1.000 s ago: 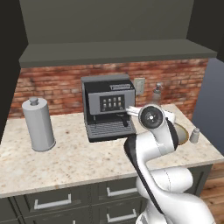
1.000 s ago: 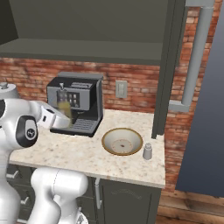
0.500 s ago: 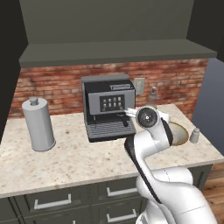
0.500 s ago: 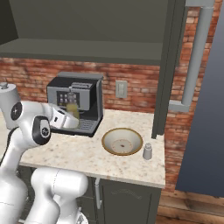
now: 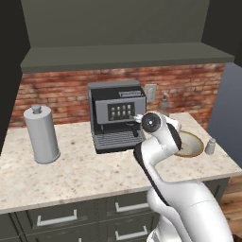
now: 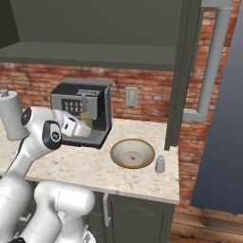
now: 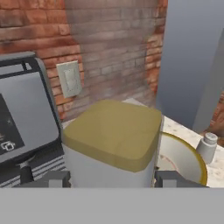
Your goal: Retrieve the bottle and the shaker from the cabinet and place them next to the mixing bowl on the counter. Then add garlic from the fridge to the mixing bowl.
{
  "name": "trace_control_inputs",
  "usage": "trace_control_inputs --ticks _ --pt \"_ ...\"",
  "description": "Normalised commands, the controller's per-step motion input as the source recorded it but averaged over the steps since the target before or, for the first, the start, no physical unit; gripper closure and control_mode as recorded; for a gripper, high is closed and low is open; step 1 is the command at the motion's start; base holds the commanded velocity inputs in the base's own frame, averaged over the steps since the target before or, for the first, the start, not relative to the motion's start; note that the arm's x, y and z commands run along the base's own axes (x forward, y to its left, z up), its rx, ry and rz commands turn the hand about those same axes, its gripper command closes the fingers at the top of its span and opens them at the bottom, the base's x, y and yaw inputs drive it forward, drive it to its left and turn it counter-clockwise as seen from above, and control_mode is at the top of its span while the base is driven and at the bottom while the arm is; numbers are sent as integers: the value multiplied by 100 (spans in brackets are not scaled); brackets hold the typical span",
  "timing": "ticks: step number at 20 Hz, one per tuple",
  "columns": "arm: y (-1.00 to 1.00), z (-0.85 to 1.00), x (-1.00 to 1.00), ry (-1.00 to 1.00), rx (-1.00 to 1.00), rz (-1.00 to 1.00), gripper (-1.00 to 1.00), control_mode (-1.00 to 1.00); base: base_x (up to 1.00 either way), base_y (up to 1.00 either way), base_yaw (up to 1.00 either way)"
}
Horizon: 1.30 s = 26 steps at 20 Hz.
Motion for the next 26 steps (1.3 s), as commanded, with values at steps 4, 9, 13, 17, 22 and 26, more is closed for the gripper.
trace_control_inputs --ticks 4,9,13,17,22,26 --pt "0 -8 25 0 0 -13 100 -100 0 0 0" --pt "0 -24 23 0 0 -9 100 -100 0 0 0" --pt "-4 -62 3 0 2 -3 100 -100 0 0 0" --pt "-4 -68 1 0 1 -2 100 -100 0 0 0" --pt "-7 -52 10 0 0 -2 100 -100 0 0 0" --pt "-6 -43 11 0 0 -2 100 -100 0 0 0"
